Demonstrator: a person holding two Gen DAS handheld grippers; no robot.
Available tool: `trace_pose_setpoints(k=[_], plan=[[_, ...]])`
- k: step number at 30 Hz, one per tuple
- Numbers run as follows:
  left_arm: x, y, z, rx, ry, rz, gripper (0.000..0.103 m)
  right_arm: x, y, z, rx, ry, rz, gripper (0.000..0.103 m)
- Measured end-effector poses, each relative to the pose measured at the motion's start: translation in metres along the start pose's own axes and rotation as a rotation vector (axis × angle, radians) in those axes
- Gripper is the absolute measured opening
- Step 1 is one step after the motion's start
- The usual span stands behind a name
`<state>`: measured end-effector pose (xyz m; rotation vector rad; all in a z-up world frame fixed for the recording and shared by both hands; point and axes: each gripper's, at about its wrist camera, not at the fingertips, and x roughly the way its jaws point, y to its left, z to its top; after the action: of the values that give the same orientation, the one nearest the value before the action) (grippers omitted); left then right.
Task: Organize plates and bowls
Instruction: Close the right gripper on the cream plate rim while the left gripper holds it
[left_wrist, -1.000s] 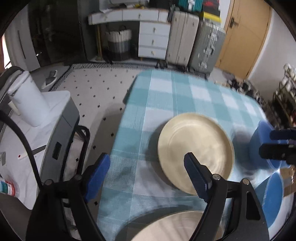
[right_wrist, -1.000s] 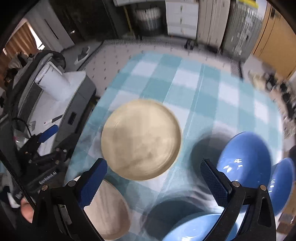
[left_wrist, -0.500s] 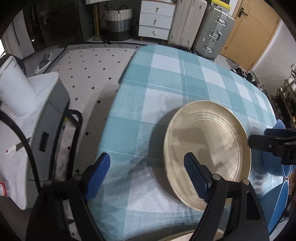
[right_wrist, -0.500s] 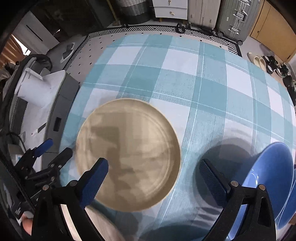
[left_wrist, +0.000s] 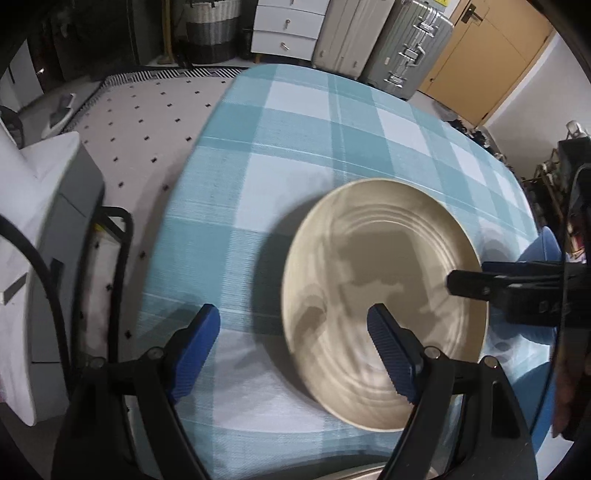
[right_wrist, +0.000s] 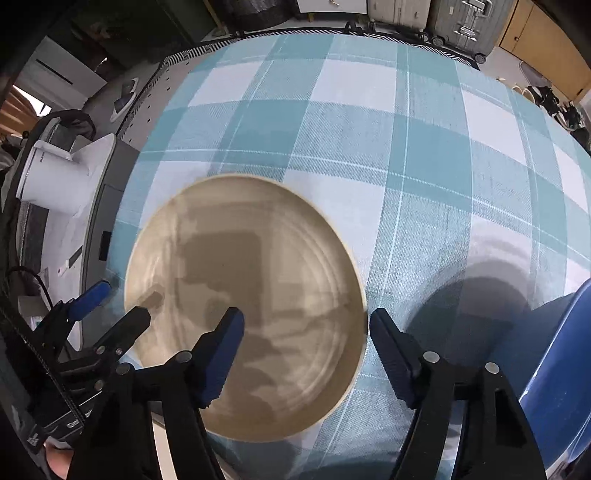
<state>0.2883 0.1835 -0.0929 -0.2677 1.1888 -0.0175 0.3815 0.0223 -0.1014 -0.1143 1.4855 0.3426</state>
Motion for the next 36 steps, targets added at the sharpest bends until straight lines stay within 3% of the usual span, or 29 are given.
trace_pose_setpoints(k=[5,10,11,13,16,19,24,26,30,36], plan=[[0.007,-0.006,0.000,0.008,0.021,-0.031,0.082,0.014,-0.004,-0.001,0.028,0.030,0.001,0.061],[0.009,-0.011,-0.002,0.034,0.000,-0.017,0.080,0.023,-0.002,-0.004,0.015,0.047,-0.024,0.050],[0.011,-0.012,-0.002,0.033,0.006,-0.028,0.077,0.024,-0.003,-0.004,0.023,0.049,-0.025,0.049],[0.013,-0.013,-0.003,0.032,0.015,-0.036,0.060,0.025,-0.005,-0.004,0.026,0.042,-0.028,0.044],[0.016,-0.011,-0.004,0.003,0.020,-0.053,0.043,0.027,-0.005,-0.006,0.030,0.037,-0.046,0.037],[0.016,-0.005,-0.004,-0.039,0.020,-0.075,0.038,0.027,-0.006,-0.007,0.043,0.029,-0.053,0.031],[0.015,-0.003,-0.006,-0.043,0.023,-0.047,0.030,0.026,-0.006,-0.012,0.044,-0.006,-0.070,0.023],[0.014,-0.001,-0.006,-0.064,0.022,-0.025,0.024,0.024,-0.007,-0.014,0.054,-0.024,-0.071,0.015],[0.014,0.001,-0.008,-0.077,0.031,0.006,0.013,0.019,-0.005,-0.013,0.057,-0.039,-0.076,0.012],[0.011,0.002,-0.010,-0.081,0.037,0.017,0.010,0.011,-0.001,-0.015,0.031,-0.066,-0.118,0.011]])
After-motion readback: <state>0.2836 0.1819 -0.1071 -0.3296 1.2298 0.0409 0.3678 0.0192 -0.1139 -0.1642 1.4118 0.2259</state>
